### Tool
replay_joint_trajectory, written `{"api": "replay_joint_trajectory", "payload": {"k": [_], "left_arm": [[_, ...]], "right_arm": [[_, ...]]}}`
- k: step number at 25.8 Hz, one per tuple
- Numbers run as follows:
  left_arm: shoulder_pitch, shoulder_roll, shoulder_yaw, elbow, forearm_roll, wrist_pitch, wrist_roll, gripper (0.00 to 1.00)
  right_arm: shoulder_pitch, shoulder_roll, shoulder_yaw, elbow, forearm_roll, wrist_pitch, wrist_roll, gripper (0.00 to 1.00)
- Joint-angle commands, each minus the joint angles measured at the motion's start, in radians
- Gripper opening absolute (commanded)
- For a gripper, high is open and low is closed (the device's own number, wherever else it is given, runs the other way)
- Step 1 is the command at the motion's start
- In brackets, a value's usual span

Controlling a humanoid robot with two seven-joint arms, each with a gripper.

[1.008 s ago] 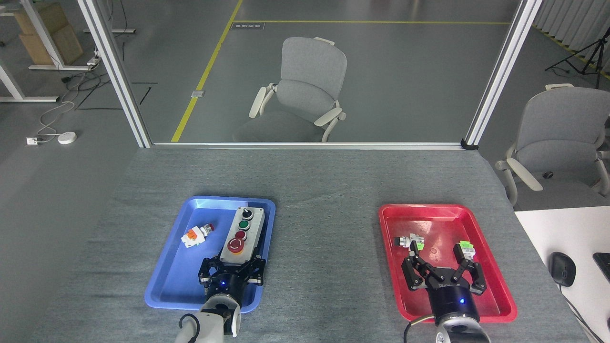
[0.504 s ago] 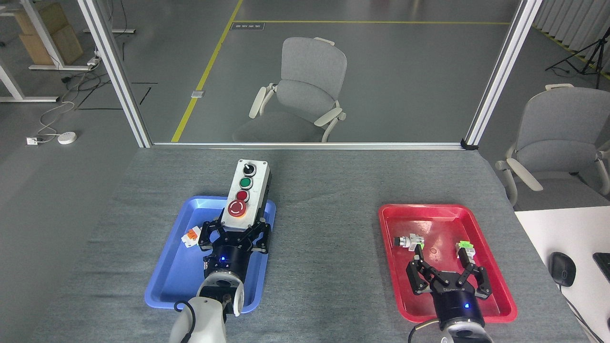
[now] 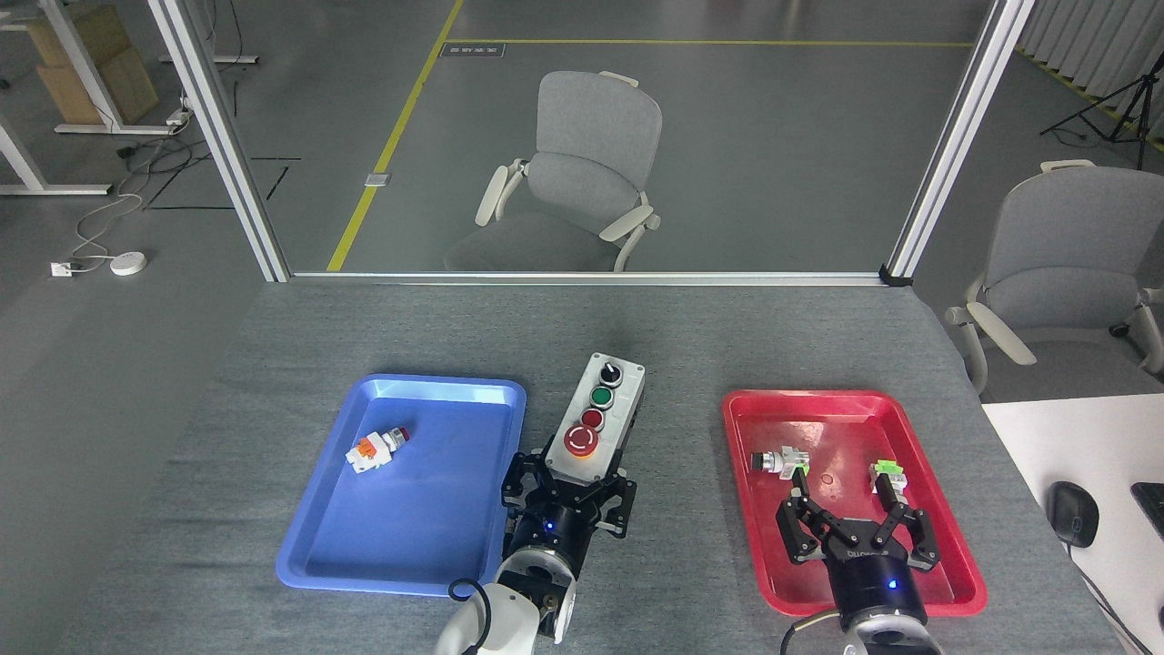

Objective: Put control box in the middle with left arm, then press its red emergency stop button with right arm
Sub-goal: 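Lift the control box off the blue tray and carry it toward the table middle, then release the control box and withdraw the left gripper back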

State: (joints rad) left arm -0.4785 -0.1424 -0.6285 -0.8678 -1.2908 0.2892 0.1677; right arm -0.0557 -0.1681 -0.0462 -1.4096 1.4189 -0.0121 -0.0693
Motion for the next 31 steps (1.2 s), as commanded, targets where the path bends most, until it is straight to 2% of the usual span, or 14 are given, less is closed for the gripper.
{"api": "replay_joint_trajectory", "payload": {"k": [1,7,14,15,18,19,21,22,23,29,31], "left_arm": [[-0.02,0.0,-0.112,0.075,0.039,0.004,0.003,0.0],[-0.022,0.0,-0.163,0.105,0.039,-0.004,-0.013,0.0],[-0.028,0.0,-0.214,0.109,0.038,-0.019,-0.02,0.02],[-0.028,0.0,-0.215,0.107,0.038,-0.018,-0.02,0.1],[-0.028,0.001,-0.215,0.109,0.039,-0.007,-0.025,0.53],[-0.026,0.001,-0.215,0.107,0.041,0.001,-0.025,0.65],[-0.026,0.003,-0.211,0.105,0.045,0.011,-0.025,0.75],[-0.026,0.003,-0.208,0.105,0.05,0.015,-0.025,0.87],[-0.026,0.003,-0.206,0.104,0.053,0.015,-0.025,0.93],[0.024,0.015,-0.206,0.072,0.053,0.001,-0.017,0.98],[0.066,0.063,-0.201,0.001,0.053,0.001,-0.014,0.99]], "right_arm": [[-0.003,-0.001,0.0,0.0,-0.002,0.003,0.005,0.99],[0.0,-0.037,0.003,0.0,0.005,-0.002,0.006,0.99],[-0.003,-0.037,0.005,0.0,0.0,0.0,0.006,0.99],[-0.006,-0.039,0.005,0.0,-0.002,0.0,0.005,0.99],[-0.01,-0.028,0.003,0.0,-0.002,0.0,0.002,0.98],[-0.009,-0.022,0.0,0.0,0.002,-0.002,0.003,0.99],[-0.012,0.001,-0.001,0.0,0.006,-0.002,0.005,0.98],[-0.012,0.001,-0.001,0.0,0.006,0.0,0.005,0.99],[-0.012,0.001,-0.001,0.0,0.008,0.0,0.005,0.99],[-0.01,-0.001,0.0,-0.002,0.008,-0.003,0.006,0.99],[-0.012,0.001,-0.001,-0.003,0.008,-0.02,0.006,0.99]]}}
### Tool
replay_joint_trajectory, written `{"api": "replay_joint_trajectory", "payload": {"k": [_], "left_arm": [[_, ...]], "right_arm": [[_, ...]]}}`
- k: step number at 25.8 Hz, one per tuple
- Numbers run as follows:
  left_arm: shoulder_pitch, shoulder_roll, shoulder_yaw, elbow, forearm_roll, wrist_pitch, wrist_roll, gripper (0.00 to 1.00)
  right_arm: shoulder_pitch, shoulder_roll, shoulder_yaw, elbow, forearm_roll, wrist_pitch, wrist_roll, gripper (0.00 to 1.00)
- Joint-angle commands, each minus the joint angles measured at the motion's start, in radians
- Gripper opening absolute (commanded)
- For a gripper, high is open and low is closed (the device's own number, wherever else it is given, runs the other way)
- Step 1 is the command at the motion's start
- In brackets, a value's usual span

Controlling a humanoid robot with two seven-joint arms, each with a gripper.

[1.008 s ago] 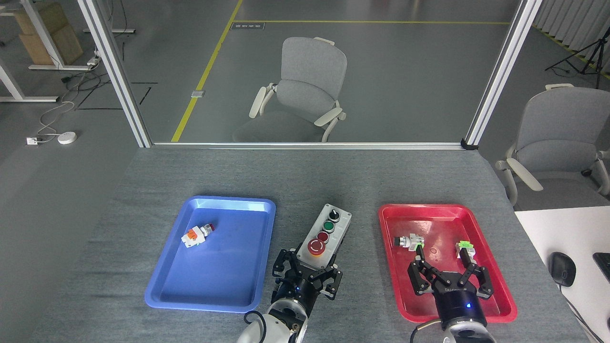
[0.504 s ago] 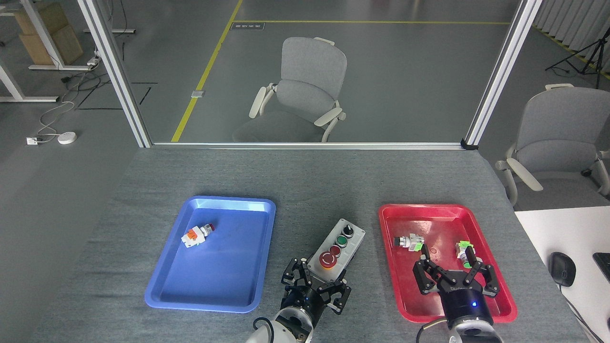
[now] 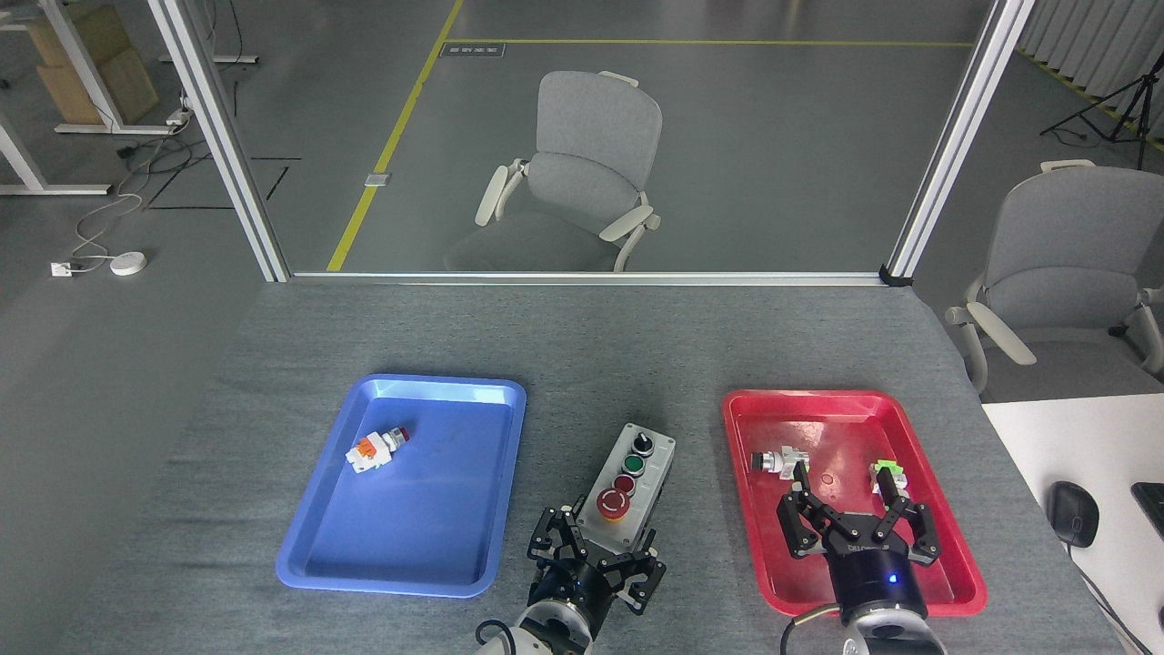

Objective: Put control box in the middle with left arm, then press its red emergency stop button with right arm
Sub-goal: 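Release the control box and withdraw the left gripper back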

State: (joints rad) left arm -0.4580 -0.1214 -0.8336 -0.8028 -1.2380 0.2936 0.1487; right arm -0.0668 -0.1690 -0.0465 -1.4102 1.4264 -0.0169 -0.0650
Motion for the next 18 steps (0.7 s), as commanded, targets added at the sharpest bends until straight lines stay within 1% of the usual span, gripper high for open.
{"api": "replay_joint_trajectory", "payload": {"k": [1,3,4,6,8,10,13,16,18], "left_arm": [[0.079,0.1,0.011,-0.118,0.0,-0.005,0.008,0.99],[0.15,0.209,0.033,-0.237,0.002,-0.019,0.009,0.99],[0.185,0.253,0.05,-0.286,0.002,-0.036,0.011,0.99],[0.255,0.312,0.122,-0.357,0.002,-0.08,0.012,0.99],[0.32,0.336,0.226,-0.429,0.002,-0.139,0.012,0.99],[0.392,0.356,0.349,-0.522,0.002,-0.228,0.012,0.99],[0.467,0.364,0.516,-0.658,0.002,-0.326,0.011,0.99],[0.495,0.362,0.66,-0.771,0.002,-0.387,0.008,0.99],[0.495,0.356,0.734,-0.817,0.002,-0.399,0.0,0.99]], "right_arm": [[-0.001,0.002,-0.001,-0.004,0.0,-0.024,0.002,0.99],[0.001,0.003,0.0,-0.007,0.002,-0.028,0.002,0.99],[0.002,0.0,0.0,-0.007,0.002,-0.029,0.002,0.99],[0.004,0.0,0.002,-0.007,0.002,-0.032,0.002,0.99],[0.004,0.0,0.002,-0.009,0.002,-0.038,0.002,0.99],[0.005,-0.003,0.005,-0.012,0.002,-0.038,0.002,0.98],[0.005,-0.003,0.016,-0.015,0.002,-0.032,0.001,0.98],[0.009,-0.003,0.025,-0.016,0.002,-0.035,0.002,0.98],[0.009,-0.003,0.059,-0.018,0.002,-0.028,0.002,0.98]]}}
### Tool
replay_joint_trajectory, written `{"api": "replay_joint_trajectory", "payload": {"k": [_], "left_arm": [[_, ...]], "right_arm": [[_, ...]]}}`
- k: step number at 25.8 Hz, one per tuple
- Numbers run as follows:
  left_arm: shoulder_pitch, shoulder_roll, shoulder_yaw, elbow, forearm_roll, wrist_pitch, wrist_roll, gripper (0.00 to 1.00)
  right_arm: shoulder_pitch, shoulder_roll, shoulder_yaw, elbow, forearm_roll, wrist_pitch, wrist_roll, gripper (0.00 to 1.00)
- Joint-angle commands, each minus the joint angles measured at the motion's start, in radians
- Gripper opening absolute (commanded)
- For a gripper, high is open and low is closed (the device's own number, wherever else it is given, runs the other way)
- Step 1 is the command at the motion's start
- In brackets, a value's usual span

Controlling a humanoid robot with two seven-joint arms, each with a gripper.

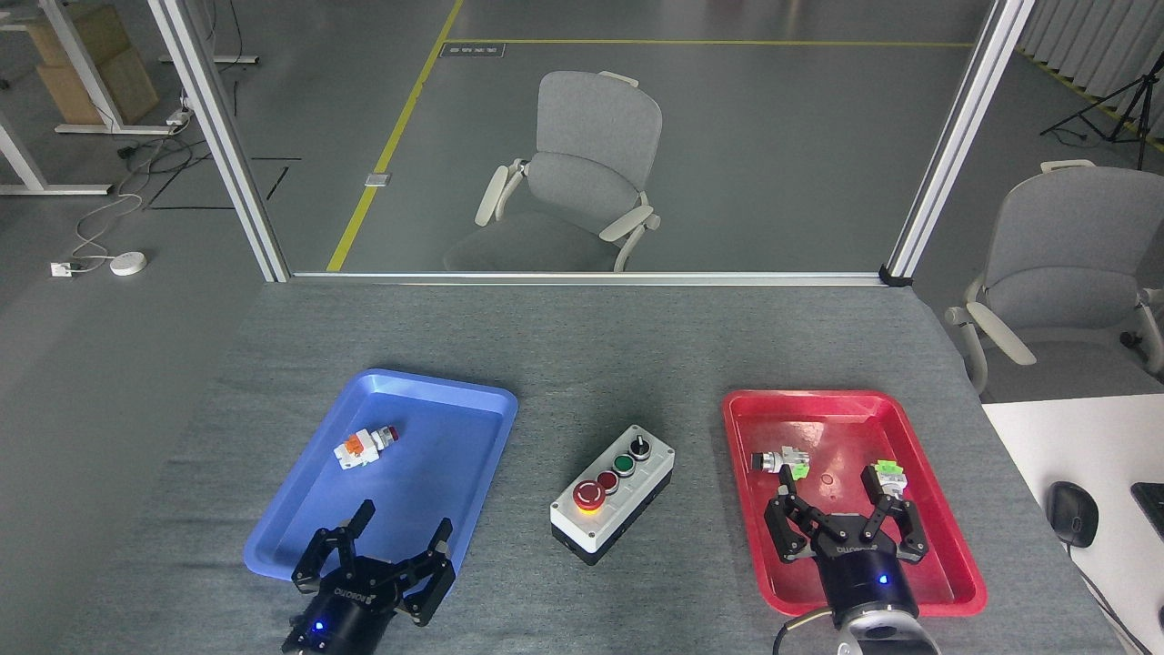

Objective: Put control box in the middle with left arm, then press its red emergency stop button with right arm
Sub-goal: 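Release the control box and withdraw the left gripper back, then move the right gripper over the box and press the red stop button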

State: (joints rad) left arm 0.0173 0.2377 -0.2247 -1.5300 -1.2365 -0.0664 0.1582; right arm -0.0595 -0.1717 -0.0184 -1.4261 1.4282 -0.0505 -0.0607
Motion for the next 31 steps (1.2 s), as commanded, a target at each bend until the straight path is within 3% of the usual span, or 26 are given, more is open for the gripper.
{"api": "replay_joint_trajectory", "payload": {"k": [1,7,14,18,24,29,31], "left_arm": [[0.015,-0.006,0.153,-0.102,0.002,-0.036,-0.009,0.99],[-0.062,-0.014,0.245,-0.094,0.006,0.074,-0.017,0.99],[-0.163,-0.011,0.281,0.036,0.006,0.154,-0.017,0.99],[-0.203,-0.012,0.308,0.116,0.006,0.169,-0.017,0.99],[-0.215,-0.023,0.304,0.126,0.084,0.169,-0.011,0.99],[-0.212,-0.055,0.304,0.149,0.089,0.171,-0.012,0.99],[-0.212,-0.057,0.303,0.162,0.088,0.169,-0.011,0.99]], "right_arm": [[0.001,0.001,0.044,-0.004,0.0,0.008,-0.002,0.98],[0.0,0.001,0.081,-0.008,-0.005,0.001,0.002,0.89],[-0.011,0.011,0.169,-0.007,-0.003,0.008,0.004,0.81],[-0.016,0.037,0.209,-0.001,-0.005,0.011,0.007,0.68],[-0.079,0.095,0.301,0.058,0.003,0.08,0.007,0.42],[-0.118,0.121,0.388,0.104,0.009,0.081,0.009,0.04],[-0.138,0.138,0.403,0.13,0.021,0.077,0.009,0.0]]}}
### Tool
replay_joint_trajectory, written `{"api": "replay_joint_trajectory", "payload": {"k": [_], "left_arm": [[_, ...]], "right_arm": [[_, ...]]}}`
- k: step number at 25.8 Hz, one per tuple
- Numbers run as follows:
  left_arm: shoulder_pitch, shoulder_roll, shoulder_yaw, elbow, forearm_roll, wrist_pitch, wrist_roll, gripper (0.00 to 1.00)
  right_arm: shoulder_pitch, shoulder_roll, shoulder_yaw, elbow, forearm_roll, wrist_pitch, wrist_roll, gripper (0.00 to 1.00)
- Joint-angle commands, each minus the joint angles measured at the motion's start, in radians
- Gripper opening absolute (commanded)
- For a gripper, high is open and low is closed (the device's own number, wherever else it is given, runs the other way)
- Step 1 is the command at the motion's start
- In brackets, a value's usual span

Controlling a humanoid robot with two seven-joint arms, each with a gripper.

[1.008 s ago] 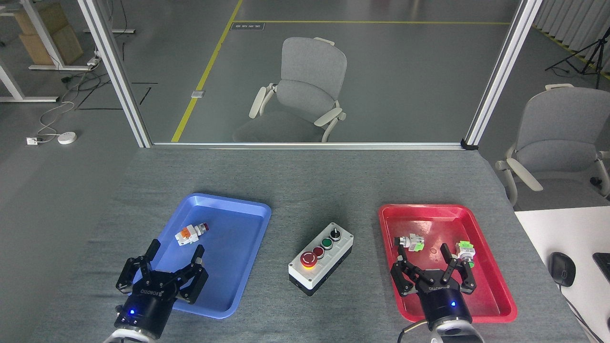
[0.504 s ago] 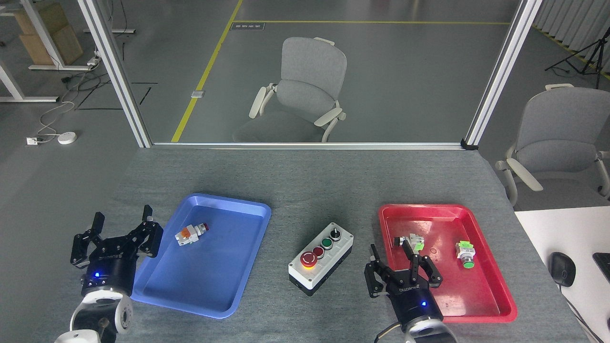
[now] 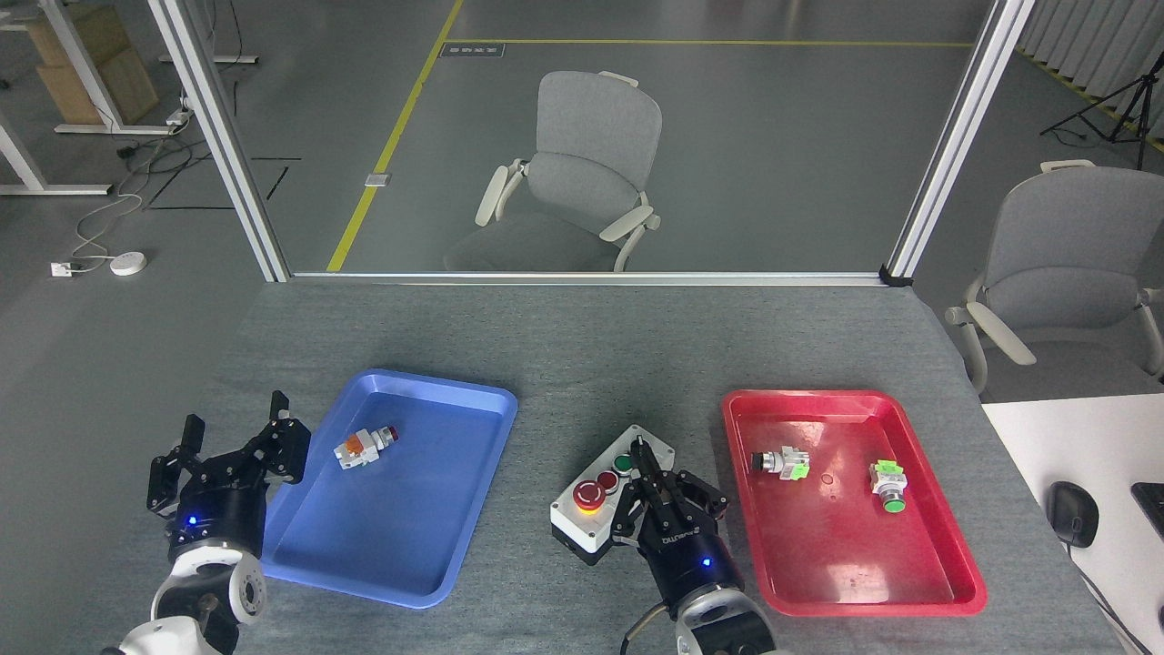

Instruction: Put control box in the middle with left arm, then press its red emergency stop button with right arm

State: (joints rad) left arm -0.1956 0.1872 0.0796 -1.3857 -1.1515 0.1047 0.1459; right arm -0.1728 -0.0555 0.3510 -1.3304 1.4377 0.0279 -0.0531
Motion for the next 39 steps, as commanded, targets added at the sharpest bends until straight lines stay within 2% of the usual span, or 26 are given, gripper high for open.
{"api": "replay_joint_trajectory", "payload": {"k": [1,17,24,27,30,35,39], "left_arm": [[0.001,-0.006,-0.001,0.019,0.003,-0.002,0.0,0.99],[0.001,-0.008,-0.011,0.013,0.003,-0.031,-0.003,0.99],[0.016,-0.029,-0.015,0.024,0.003,-0.049,0.0,0.99],[0.084,-0.052,-0.029,0.024,-0.001,-0.049,0.006,0.99],[0.097,-0.057,-0.03,0.028,-0.001,-0.049,0.003,0.99],[0.096,-0.069,-0.072,0.031,-0.013,-0.049,0.0,0.99],[0.096,-0.068,-0.073,0.031,-0.013,-0.051,0.0,0.99]], "right_arm": [[-0.03,0.023,0.04,0.05,0.02,-0.002,0.001,0.0],[-0.057,0.059,0.062,0.178,0.009,0.012,0.012,0.0],[-0.063,0.074,0.063,0.218,0.01,0.013,0.006,0.0],[-0.063,0.071,0.063,0.241,0.009,0.015,0.004,0.0],[-0.063,0.069,0.063,0.263,0.009,0.017,0.006,0.0],[-0.063,0.069,0.062,0.266,0.007,0.041,0.009,0.0],[-0.071,0.063,0.057,0.223,0.007,0.066,-0.001,0.0]]}}
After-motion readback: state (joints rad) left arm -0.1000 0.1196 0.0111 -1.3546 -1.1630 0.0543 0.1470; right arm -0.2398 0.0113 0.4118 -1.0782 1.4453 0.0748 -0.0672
